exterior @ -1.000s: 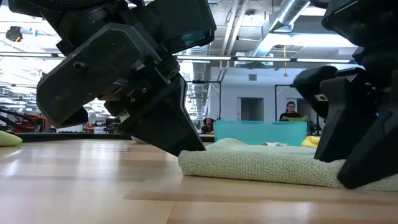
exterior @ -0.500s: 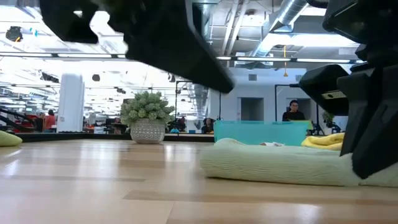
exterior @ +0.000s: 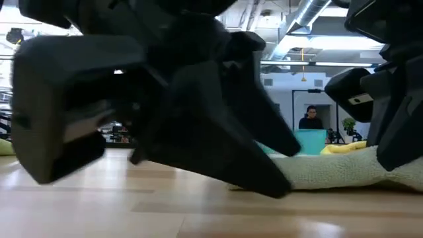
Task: Roll microfiber towels into tight, uniform cylinder then place into a basket
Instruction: Roll the dark green microfiber cloth
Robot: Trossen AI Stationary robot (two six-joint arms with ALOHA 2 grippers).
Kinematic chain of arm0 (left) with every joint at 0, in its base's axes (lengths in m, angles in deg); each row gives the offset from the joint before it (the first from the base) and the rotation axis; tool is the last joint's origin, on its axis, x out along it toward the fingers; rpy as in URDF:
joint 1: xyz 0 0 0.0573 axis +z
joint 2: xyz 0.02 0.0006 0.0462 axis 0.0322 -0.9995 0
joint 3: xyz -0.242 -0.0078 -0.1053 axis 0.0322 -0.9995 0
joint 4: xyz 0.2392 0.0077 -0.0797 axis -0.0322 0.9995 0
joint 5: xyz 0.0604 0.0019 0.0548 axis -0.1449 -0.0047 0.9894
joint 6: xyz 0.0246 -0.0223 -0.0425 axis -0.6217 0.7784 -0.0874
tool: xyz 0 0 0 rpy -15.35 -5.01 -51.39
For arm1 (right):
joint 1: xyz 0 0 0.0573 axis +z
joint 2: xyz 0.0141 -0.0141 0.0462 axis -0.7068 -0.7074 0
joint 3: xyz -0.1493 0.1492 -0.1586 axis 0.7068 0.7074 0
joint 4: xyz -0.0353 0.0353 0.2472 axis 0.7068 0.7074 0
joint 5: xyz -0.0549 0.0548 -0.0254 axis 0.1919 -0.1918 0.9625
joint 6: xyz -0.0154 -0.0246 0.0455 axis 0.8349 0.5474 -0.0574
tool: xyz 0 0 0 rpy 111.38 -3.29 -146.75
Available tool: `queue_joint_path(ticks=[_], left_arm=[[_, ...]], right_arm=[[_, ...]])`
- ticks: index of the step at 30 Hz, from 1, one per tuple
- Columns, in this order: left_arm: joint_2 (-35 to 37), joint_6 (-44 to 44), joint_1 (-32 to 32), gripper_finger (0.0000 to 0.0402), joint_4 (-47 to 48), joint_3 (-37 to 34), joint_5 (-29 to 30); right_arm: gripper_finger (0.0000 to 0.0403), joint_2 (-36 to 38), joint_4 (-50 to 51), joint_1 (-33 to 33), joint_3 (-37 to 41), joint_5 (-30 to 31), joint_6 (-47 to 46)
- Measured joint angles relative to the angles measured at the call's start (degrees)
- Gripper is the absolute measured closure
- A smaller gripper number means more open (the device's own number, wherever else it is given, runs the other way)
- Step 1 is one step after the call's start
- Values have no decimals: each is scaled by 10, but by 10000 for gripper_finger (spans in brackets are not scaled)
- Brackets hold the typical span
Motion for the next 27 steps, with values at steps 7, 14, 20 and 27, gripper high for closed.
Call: queue_joint_path(ticks=[7, 14, 20, 27], left_arm=[[-2, 55, 4, 222, 49, 5, 61], [-1, 95, 5, 283, 64, 5, 52], [-1, 140, 5, 338, 69, 5, 35], [0, 194, 6, 394, 102, 21, 34]], right_arm=[[384, 0, 1, 0, 0, -3, -3], [357, 0, 5, 1, 0, 0, -4], [311, 0, 8, 1, 0, 1, -17], [231, 0, 134, 5, -42, -23, -48]])
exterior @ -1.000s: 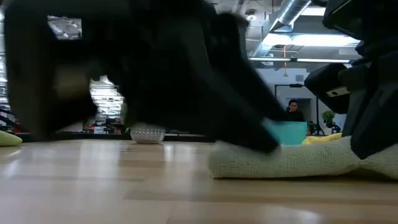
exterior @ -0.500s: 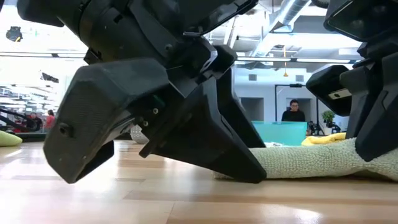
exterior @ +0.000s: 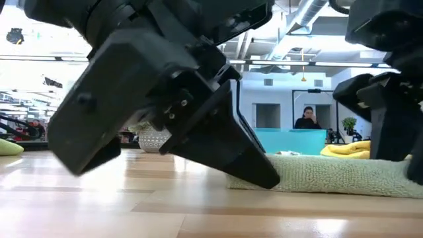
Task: Roll microfiber towels into tight, uniform cylinder then place into a basket
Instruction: Roll the dark green microfiber cloth
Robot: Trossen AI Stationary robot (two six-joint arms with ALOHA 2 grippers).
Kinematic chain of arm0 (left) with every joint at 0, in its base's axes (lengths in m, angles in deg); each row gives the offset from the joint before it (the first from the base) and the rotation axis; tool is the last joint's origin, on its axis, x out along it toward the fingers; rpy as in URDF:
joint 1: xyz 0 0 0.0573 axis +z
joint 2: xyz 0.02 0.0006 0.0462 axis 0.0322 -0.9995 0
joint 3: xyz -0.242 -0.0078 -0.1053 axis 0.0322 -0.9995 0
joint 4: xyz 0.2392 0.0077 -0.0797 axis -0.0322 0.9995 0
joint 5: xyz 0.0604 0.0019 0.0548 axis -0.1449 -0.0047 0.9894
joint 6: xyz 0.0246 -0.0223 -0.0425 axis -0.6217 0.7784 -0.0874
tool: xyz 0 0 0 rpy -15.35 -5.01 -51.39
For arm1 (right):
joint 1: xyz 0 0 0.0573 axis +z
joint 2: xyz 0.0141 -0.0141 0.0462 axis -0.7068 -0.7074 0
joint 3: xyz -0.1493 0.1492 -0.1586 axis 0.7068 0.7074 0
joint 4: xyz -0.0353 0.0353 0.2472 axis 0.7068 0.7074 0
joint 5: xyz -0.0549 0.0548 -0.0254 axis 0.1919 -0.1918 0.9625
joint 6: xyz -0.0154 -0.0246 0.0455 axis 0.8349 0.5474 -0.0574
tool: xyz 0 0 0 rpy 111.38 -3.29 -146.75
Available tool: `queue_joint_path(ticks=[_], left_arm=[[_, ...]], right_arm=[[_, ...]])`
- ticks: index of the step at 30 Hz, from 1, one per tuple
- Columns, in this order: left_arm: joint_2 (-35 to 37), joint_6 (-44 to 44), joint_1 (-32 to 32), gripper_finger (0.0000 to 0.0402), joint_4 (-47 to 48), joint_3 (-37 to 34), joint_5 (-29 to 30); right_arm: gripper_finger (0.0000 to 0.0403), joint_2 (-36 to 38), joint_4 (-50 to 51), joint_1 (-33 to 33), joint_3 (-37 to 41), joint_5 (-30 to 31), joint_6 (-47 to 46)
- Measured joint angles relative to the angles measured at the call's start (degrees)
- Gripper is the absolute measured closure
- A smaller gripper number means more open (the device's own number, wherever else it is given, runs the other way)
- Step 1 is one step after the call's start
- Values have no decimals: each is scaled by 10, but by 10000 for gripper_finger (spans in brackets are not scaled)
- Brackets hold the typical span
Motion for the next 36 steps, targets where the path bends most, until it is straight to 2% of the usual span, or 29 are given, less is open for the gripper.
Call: queue_joint_path(ticks=[3, 6, 9, 17, 25, 30, 34, 36], left_arm=[[0, 33, 1, 394, 57, 28, -2], [0, 73, 3, 392, 100, 56, -3], [0, 101, 8, 395, 116, 64, -10], [0, 127, 20, 394, 126, 64, -10], [0, 130, 22, 395, 132, 64, -10], [0, 95, 21, 381, 125, 64, 7], [0, 48, 22, 336, 131, 76, 5], [0, 22, 19, 305, 141, 94, 4]], right_arm=[[220, 0, 41, 14, -32, 29, 4], [224, 0, 38, 31, -54, 93, 33], [235, 0, 25, 40, -56, 116, 46], [253, -39, -39, 27, -44, 118, 74], [256, -68, -22, 1, -44, 92, 57], [307, -65, -23, -2, -45, 56, 57], [369, -52, -17, -3, -44, 29, 56], [389, -36, -7, -9, -43, -7, 56]])
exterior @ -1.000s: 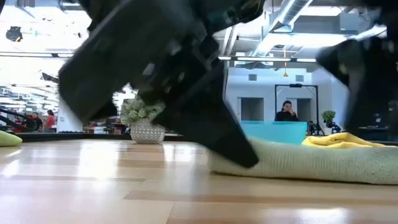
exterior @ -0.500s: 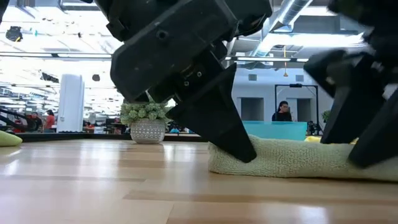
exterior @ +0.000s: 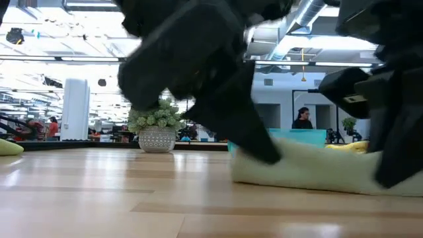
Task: Roll microfiber towels into tight, uniform cylinder then place into a basket
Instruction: Roll the dark green microfiber cloth
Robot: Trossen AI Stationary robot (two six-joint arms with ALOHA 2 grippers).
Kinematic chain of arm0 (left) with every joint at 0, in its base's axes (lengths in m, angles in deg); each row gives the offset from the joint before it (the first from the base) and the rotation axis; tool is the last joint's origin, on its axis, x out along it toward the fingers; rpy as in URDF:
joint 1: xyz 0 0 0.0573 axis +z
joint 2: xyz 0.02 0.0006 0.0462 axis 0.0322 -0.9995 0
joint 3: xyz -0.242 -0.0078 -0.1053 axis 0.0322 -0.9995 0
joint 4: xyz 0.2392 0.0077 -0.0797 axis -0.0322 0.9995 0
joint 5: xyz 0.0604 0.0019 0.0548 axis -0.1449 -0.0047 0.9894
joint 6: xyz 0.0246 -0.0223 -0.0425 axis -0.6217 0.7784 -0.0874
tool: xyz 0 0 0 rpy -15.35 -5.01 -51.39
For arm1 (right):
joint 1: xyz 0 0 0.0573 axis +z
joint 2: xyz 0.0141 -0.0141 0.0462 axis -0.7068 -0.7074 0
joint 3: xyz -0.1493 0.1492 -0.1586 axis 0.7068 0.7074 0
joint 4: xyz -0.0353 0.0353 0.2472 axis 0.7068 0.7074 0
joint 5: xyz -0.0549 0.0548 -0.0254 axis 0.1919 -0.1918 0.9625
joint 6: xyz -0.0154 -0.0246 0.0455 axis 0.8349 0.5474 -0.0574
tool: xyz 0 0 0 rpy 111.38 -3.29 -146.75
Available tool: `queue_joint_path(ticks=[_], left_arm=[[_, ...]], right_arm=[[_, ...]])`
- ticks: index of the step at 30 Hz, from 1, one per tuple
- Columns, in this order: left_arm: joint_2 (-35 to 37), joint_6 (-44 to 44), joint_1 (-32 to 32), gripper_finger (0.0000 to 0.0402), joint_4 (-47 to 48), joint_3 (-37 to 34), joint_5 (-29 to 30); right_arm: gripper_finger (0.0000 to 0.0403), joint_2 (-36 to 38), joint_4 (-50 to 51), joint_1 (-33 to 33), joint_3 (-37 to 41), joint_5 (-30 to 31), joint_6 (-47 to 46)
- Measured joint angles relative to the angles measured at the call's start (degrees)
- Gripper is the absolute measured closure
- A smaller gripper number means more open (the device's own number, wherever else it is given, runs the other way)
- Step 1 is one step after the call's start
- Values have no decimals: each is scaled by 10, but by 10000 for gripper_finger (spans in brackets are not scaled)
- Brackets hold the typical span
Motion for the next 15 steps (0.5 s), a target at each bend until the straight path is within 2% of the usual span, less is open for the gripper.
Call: queue_joint_path(ticks=[2, 5, 8, 12, 15], left_arm=[[0, -26, -5, 276, 2, 14, -5], [0, -64, -16, 239, 5, 28, -7], [0, -81, -27, 217, -11, 34, 17], [0, -88, -30, 212, -29, 33, 27], [-1, -72, -24, 225, -27, 27, 32]], right_arm=[[388, 16, 2, -7, 0, -34, -5], [366, 36, -22, -27, 20, -88, -18], [359, 37, -61, -52, 56, -119, -46], [377, 41, -123, -78, 100, -145, -87], [389, 42, -146, -85, 114, -157, -100]])
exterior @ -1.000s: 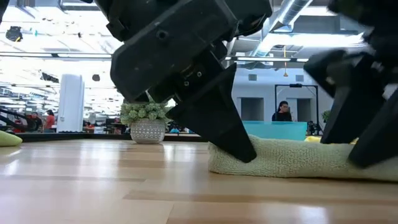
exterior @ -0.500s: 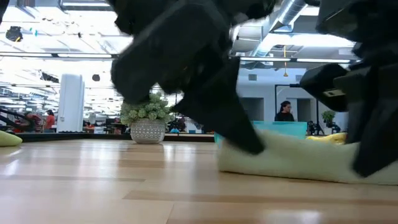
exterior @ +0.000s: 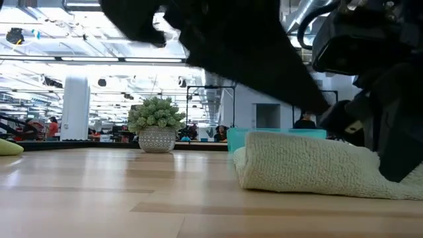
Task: Roll microfiber towels into tight, uniform cylinder then place into a basket
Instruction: Roll the dark green microfiber cloth
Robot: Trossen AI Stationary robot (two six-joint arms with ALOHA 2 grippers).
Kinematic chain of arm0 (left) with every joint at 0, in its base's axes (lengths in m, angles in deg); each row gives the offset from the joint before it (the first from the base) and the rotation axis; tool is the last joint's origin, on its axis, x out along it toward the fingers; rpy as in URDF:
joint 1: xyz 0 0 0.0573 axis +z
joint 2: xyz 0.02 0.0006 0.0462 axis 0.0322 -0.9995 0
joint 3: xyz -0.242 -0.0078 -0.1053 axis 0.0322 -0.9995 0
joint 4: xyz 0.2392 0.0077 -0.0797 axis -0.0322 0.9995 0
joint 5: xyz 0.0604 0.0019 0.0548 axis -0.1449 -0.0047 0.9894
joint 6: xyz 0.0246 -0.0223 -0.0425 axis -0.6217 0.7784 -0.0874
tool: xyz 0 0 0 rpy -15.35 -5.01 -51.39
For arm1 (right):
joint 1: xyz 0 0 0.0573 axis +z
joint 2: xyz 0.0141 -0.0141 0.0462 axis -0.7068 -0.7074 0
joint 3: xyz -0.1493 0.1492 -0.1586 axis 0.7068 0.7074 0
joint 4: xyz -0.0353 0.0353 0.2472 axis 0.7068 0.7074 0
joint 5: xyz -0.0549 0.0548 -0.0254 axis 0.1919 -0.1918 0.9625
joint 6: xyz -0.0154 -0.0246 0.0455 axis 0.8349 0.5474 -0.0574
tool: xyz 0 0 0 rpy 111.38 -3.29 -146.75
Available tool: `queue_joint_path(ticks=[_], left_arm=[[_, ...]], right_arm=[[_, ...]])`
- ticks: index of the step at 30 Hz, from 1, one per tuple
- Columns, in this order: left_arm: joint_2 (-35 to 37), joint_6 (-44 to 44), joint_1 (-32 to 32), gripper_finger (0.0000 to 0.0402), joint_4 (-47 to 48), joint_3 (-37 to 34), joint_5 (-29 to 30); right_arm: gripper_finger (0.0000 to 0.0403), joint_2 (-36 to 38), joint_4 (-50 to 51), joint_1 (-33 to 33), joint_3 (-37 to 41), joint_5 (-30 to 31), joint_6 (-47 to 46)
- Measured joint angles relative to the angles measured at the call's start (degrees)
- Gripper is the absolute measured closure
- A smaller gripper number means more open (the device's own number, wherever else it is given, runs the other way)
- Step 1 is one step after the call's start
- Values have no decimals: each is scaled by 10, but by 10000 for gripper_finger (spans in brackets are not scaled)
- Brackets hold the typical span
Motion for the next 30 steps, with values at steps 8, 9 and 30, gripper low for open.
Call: queue_joint_path(ticks=[8, 9, 30], left_arm=[[0, 88, 33, 300, 46, -9, -13], [0, 91, 35, 310, 46, -13, -19], [-3, 95, 46, 400, 9, -45, -125]], right_arm=[[362, -2, -8, 5, 4, -4, -11], [362, -2, -8, 5, 4, -5, -11], [377, -3, -2, -1, 5, -8, -35]])
